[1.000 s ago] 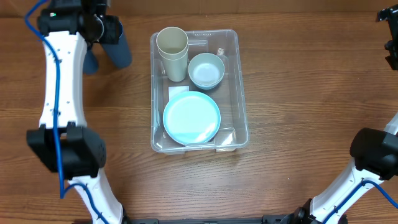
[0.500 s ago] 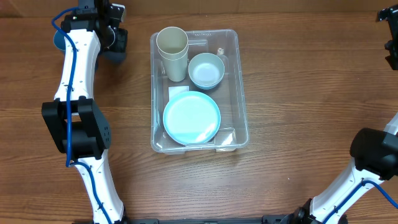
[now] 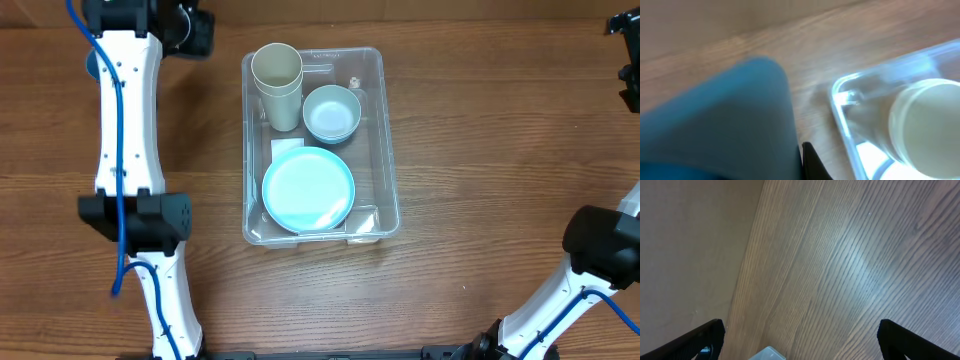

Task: Pack container
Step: 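Move the left gripper to a teal cup and grasp it, then carry the teal cup into the bin beside the cream cups and release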

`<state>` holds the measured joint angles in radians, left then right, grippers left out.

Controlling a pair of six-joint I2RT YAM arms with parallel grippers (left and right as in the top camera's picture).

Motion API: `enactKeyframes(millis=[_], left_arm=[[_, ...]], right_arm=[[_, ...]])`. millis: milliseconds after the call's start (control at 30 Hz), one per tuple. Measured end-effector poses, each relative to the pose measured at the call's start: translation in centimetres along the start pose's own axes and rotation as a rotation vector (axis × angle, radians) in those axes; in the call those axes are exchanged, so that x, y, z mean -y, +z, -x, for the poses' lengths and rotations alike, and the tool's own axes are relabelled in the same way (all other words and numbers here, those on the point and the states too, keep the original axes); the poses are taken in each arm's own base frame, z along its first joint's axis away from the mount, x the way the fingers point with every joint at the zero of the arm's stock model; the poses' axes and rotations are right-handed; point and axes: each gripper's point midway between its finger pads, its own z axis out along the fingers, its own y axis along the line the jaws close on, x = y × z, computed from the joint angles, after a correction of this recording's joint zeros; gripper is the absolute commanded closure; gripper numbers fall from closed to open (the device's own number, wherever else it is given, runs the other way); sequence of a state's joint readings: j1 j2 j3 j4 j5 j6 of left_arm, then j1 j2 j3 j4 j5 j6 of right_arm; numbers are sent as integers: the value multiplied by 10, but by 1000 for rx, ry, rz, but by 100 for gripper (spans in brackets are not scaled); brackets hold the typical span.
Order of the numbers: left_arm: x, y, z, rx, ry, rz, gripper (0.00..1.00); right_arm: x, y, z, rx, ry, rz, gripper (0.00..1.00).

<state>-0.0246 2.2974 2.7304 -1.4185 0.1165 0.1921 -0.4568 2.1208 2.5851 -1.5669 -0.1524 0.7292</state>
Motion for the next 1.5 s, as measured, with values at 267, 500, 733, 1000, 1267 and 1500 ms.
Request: enactKeyframes(millis=[267,500,733,1000,1267,1500], left_arm=[[78,-117,13,166,56,-88,96],[176,-143,9,205,223,-228,96],[244,-152,-9,185,355,-287,96],[251,-75,-73,-174,437,-181,96],[221,-28,-119,-408,479,-47,96],[179,-1,-122,-455,404,19,96]], right_arm=[[0,0,0,0,0,0,0],[0,0,0,-1,0,0,0],[0,0,0,-1,0,-1,0],[0,0,0,-1,0,-1,0],[0,0,0,-1,0,-1,0],[0,0,0,0,0,0,0]])
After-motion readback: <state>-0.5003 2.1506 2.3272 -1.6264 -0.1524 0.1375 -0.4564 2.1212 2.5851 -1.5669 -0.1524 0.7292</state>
